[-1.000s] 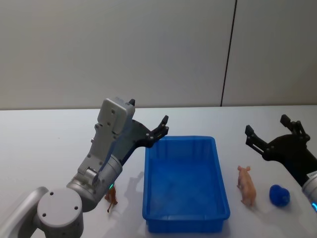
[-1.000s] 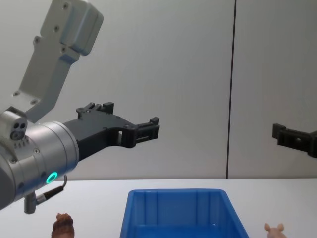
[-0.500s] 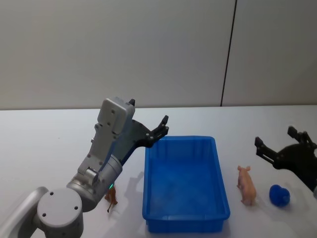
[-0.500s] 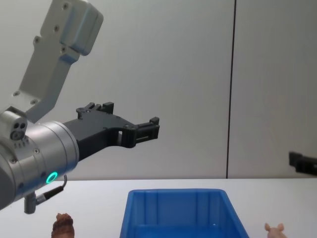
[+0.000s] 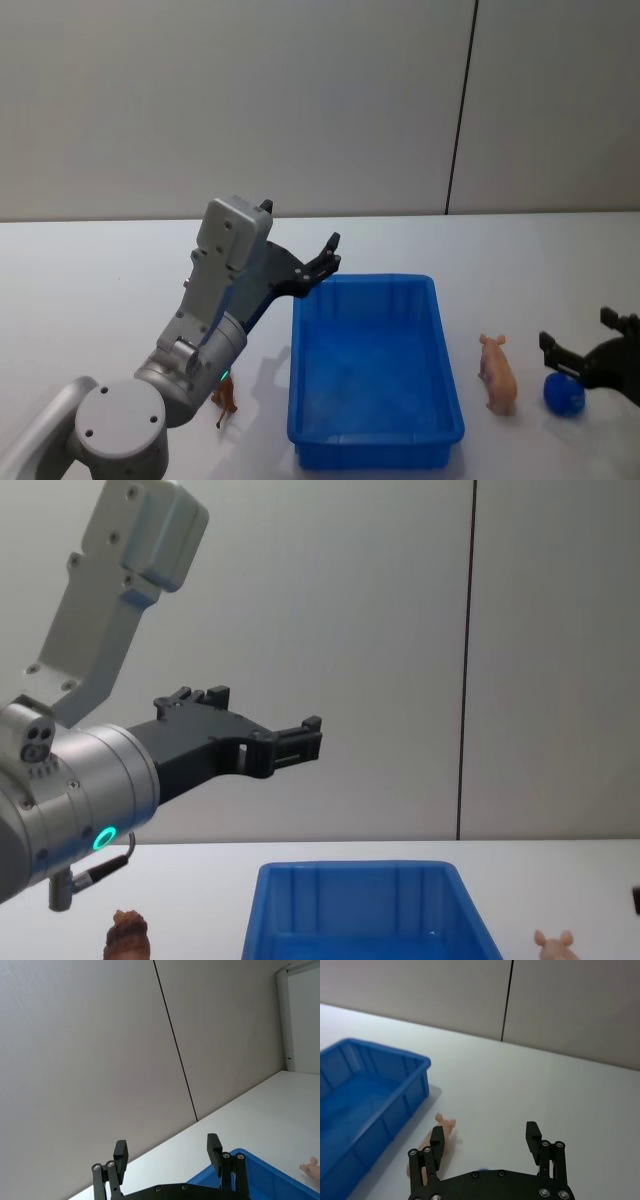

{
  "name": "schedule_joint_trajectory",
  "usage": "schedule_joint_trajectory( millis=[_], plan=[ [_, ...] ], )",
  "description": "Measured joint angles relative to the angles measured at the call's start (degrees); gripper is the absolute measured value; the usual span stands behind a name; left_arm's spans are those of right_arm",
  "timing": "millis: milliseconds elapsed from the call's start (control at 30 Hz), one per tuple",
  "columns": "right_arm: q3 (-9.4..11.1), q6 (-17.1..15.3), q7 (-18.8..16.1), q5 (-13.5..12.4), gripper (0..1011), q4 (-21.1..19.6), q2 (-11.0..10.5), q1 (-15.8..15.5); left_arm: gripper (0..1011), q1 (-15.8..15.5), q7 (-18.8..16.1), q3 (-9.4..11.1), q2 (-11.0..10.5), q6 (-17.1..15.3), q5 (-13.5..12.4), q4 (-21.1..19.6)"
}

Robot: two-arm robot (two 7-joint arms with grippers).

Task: Pick up the two dolls from the table and place them into the box.

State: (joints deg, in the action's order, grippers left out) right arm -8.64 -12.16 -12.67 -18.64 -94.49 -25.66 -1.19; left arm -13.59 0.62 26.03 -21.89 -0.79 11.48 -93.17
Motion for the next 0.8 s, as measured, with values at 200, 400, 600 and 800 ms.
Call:
schedule_joint_trajectory(
  millis=[200,400,600,800],
  plan=[
    [0.18,-1.64,-2.08,1.14,1001,1.16,-1.06,-0.56,1001,0.00,0.00,0.00,0.00,0.00,0.00,0.00],
    [0.19,-2.72,-3.53,2.01,1001,1.89,-1.63,-0.90,1001,0.00,0.00,0.00,0.00,0.00,0.00,0.00],
    [0.13,-3.82,-4.65,2.88,1001,2.60,-2.10,-1.20,1001,0.00,0.00,0.00,0.00,0.00,0.00,0.00],
    [-0.04,-4.61,-5.24,3.28,1001,3.48,-2.21,-1.30,1001,0.00,0.00,0.00,0.00,0.00,0.00,0.00]
  ],
)
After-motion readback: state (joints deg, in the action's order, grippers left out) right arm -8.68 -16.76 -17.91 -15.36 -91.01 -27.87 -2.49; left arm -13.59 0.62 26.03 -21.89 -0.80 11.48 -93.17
